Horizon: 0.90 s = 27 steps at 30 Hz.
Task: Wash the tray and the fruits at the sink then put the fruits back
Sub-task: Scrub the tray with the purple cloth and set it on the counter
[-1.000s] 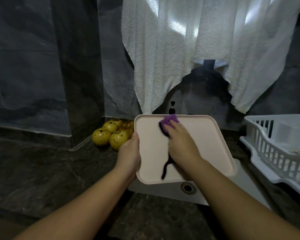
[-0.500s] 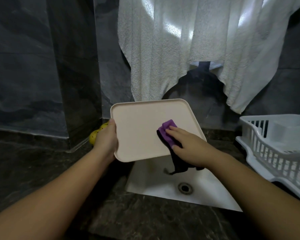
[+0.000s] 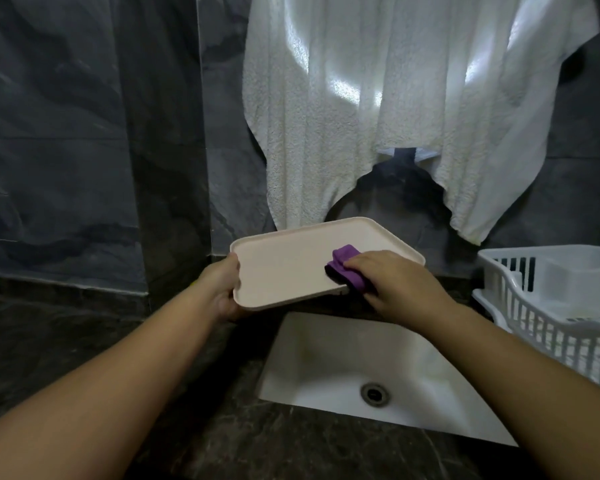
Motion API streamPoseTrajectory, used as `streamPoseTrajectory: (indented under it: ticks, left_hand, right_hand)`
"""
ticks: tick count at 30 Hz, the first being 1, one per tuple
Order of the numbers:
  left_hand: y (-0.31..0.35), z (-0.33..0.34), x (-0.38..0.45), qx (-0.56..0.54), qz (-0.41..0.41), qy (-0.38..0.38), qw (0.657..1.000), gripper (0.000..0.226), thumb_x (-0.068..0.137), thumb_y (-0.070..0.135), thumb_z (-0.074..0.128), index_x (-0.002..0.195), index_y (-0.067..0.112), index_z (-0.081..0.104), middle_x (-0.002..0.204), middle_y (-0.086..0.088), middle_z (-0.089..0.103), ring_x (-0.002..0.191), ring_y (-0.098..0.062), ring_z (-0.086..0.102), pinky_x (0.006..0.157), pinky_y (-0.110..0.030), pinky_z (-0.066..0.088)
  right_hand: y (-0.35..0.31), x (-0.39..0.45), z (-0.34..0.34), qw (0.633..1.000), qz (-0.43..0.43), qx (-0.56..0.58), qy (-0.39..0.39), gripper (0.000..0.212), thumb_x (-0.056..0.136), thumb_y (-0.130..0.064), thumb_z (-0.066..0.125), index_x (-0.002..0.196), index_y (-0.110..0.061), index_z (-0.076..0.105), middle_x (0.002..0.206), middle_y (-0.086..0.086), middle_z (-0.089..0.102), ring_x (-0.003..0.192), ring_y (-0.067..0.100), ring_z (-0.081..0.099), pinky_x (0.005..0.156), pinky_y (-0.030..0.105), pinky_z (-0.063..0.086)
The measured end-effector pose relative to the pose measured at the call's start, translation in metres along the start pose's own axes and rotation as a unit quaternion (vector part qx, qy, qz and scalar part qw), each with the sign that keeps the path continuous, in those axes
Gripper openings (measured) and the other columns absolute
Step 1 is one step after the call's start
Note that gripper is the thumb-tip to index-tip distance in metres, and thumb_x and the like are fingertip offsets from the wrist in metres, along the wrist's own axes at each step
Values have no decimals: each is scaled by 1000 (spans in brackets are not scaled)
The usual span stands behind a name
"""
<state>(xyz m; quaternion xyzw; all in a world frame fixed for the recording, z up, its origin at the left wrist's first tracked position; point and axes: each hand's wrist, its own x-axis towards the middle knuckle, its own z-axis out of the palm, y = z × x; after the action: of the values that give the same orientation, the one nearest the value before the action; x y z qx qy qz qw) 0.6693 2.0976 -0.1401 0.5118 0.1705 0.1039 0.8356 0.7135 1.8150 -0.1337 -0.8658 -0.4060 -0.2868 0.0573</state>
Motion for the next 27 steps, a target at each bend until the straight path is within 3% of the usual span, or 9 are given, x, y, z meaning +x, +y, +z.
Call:
streamPoseTrajectory:
  ticks: [3,6,8,10,12,15,17,21,27]
  left_hand:
    - [14,-2,-4,9,-36,-7,999,36,110,39,47,116,10,66,86,-11,71,61,-21,71,39,-27,53]
    - [24,-6,3,114,-2,-9,993,53,109,57,35,109,13,65,87,-8,71,79,-24,68,58,-32,53]
    - [30,-12,7,195,69,16,978,37,106,49,45,108,17,65,82,-4,74,76,-23,67,68,-34,54]
    - [38,-23,13,312,197,19,929,20,99,33,66,116,23,62,107,-2,74,93,-20,67,83,-39,53]
    - [44,-29,12,445,298,-42,843,49,88,22,82,127,36,55,130,5,63,118,-12,58,100,-36,49]
    - [43,-23,5,518,302,-151,786,46,88,22,83,122,45,63,120,27,69,116,5,61,97,-20,49]
    - [38,-16,3,478,290,-175,810,23,95,20,75,109,39,72,104,24,77,101,3,70,84,-12,53]
    - [31,-8,-7,371,291,-174,864,14,96,27,69,109,29,74,104,15,79,99,-3,74,76,-16,57]
    - [29,1,-16,257,326,-152,897,26,85,52,78,103,34,79,103,5,80,94,-13,76,71,-24,61]
  right_hand:
    - [4,14,-21,999,19,-24,45,30,88,-32,67,118,-30,67,108,-2,68,98,25,62,77,37,50]
    - [16,28,-44,998,65,-11,23,26,85,-27,70,110,-33,65,96,-6,61,93,24,61,73,38,49]
    - [27,34,-57,998,67,-15,4,28,85,-23,72,110,-33,65,95,-9,57,94,21,60,73,36,46]
    - [37,39,-70,998,62,-2,-11,32,86,-21,74,114,-33,66,96,-14,55,97,18,59,76,33,44]
    - [45,43,-80,996,67,29,-46,35,88,-21,73,117,-39,63,98,-19,54,97,16,61,78,30,46]
    - [49,46,-93,987,92,86,-101,41,90,-24,70,105,-58,54,107,-13,61,90,22,70,77,46,61]
    - [49,47,-99,984,99,113,-99,44,89,-24,70,99,-64,52,109,-10,65,89,22,71,76,47,62]
    - [51,42,-99,989,80,124,-16,47,89,-22,73,121,-53,57,111,-25,54,105,4,54,83,11,39]
    - [46,35,-88,979,64,178,80,55,93,-10,65,140,-36,54,131,-11,55,120,2,45,101,23,33]
